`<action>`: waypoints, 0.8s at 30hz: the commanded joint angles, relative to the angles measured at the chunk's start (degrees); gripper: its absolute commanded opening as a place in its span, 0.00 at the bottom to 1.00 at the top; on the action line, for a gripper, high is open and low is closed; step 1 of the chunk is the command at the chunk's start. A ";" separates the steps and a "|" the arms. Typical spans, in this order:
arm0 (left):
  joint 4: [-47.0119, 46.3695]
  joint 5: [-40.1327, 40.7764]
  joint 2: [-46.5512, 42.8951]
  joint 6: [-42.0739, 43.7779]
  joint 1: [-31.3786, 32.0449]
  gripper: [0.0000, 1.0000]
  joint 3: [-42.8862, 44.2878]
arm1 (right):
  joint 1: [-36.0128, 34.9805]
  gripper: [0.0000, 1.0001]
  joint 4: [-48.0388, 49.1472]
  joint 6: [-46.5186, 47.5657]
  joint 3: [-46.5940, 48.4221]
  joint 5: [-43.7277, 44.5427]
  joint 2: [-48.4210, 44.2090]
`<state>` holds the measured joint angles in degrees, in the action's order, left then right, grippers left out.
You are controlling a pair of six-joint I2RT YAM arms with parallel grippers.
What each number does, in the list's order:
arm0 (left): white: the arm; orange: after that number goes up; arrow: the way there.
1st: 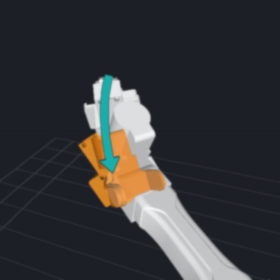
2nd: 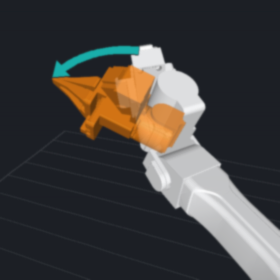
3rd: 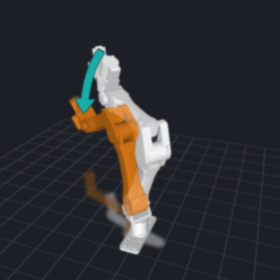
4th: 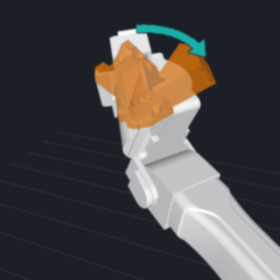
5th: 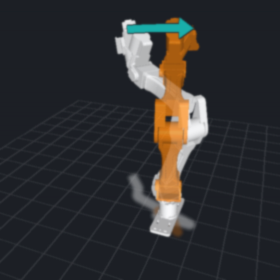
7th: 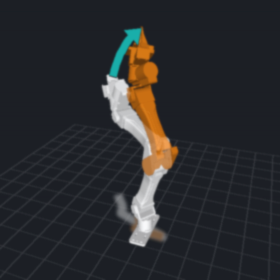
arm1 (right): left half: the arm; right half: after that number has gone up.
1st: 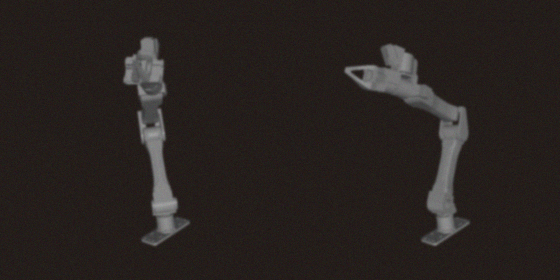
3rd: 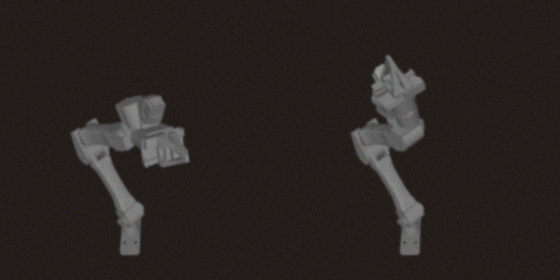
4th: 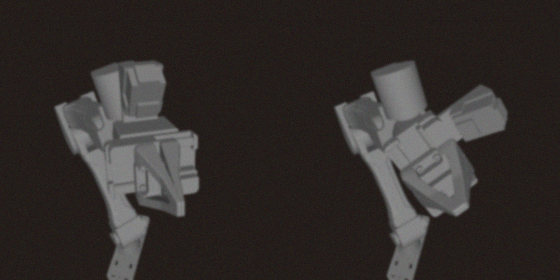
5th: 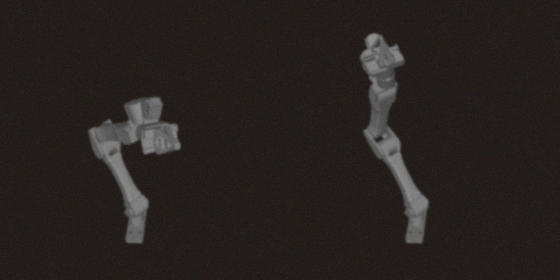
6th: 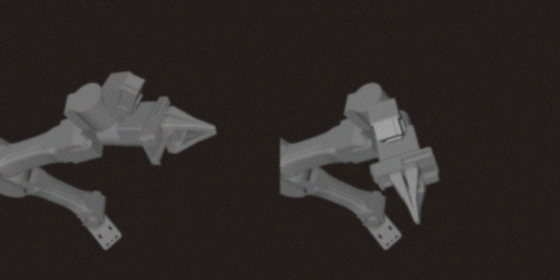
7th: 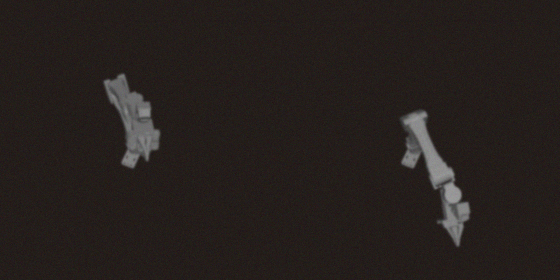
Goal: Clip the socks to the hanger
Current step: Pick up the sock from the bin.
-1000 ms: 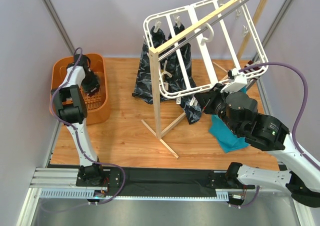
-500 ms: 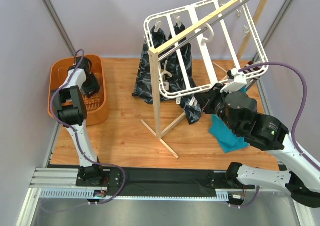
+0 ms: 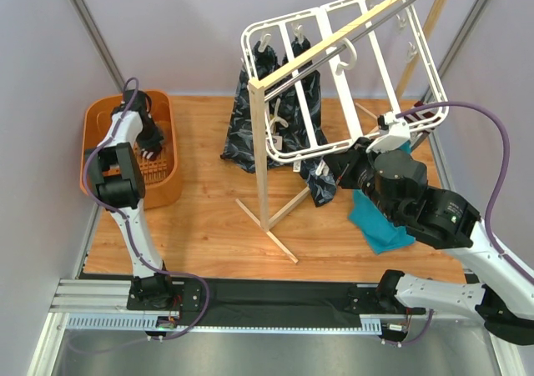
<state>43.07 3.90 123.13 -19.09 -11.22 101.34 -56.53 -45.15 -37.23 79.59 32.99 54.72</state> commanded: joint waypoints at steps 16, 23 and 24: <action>2.81 -7.50 -15.46 -5.07 -0.38 0.00 1.50 | 1.60 0.00 -2.75 3.22 1.44 -3.29 0.92; -3.85 -16.63 -31.16 -13.68 -0.20 0.00 -11.15 | 2.04 0.00 -3.46 5.41 3.20 -4.78 1.27; -4.65 -17.25 -33.46 -14.30 -0.03 0.00 -13.77 | 2.13 0.00 -3.46 5.50 3.46 -5.48 1.27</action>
<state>42.33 -8.08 97.80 -28.40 -11.38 91.20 -54.92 -46.19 -33.95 81.30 29.67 55.46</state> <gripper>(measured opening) 0.006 0.051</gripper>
